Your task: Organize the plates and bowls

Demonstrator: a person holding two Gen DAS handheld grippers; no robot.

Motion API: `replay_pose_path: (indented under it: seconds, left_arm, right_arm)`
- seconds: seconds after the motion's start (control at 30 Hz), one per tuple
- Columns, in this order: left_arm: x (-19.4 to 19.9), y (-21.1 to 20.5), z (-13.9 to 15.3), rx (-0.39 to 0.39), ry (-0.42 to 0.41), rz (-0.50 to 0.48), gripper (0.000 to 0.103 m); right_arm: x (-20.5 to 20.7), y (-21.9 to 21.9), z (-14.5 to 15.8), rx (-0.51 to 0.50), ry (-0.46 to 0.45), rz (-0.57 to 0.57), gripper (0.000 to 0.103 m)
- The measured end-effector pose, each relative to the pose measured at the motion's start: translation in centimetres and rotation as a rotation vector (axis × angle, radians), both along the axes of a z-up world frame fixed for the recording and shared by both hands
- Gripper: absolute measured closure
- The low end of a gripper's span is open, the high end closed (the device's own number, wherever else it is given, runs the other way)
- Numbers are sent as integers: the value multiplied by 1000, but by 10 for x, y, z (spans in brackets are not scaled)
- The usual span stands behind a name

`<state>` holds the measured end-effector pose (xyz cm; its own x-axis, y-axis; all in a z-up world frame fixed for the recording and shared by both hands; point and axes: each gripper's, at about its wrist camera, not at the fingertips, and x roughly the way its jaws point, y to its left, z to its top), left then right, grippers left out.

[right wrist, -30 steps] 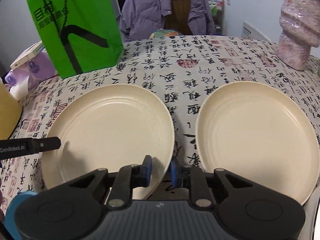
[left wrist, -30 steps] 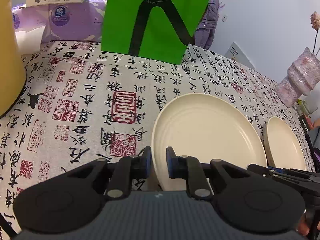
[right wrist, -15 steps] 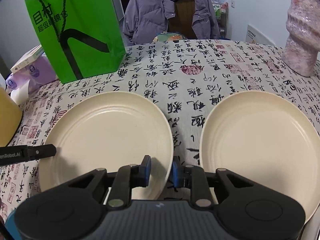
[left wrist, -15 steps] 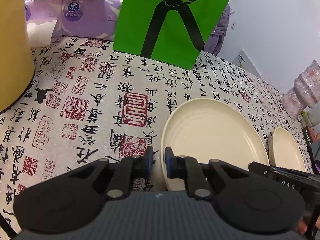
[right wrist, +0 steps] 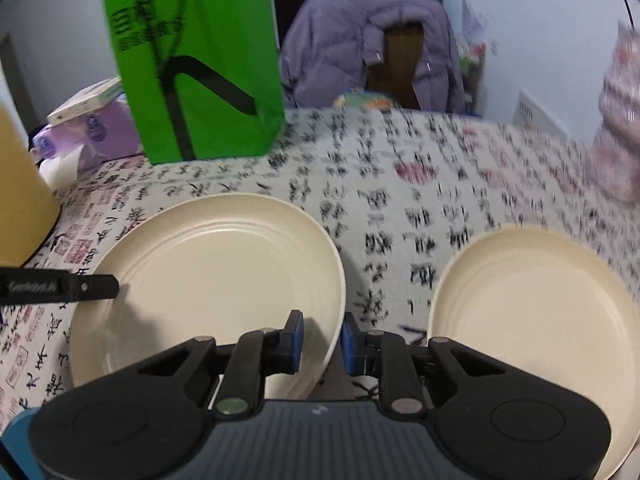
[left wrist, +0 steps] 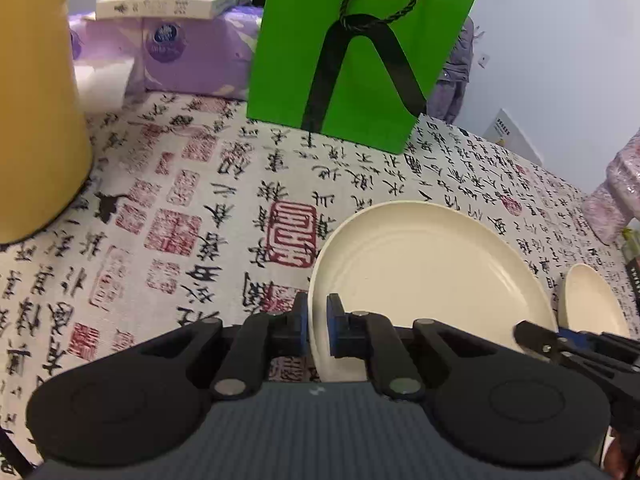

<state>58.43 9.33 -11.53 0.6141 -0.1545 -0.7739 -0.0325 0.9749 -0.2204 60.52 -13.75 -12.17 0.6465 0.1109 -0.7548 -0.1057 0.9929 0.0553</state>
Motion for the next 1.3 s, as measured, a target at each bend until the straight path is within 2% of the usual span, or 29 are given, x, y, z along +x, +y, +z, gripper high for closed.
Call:
replay_pose_path:
  seconds: [0.67,1.3]
  left_arm:
    - [-19,-4,38,85,-149,73,92]
    - [-34,-11,57,107,-219,82,91]
  right_arm:
    - [-18,4,26,38,-154,30,85]
    - [-33,-3,42,73,-214,14,87]
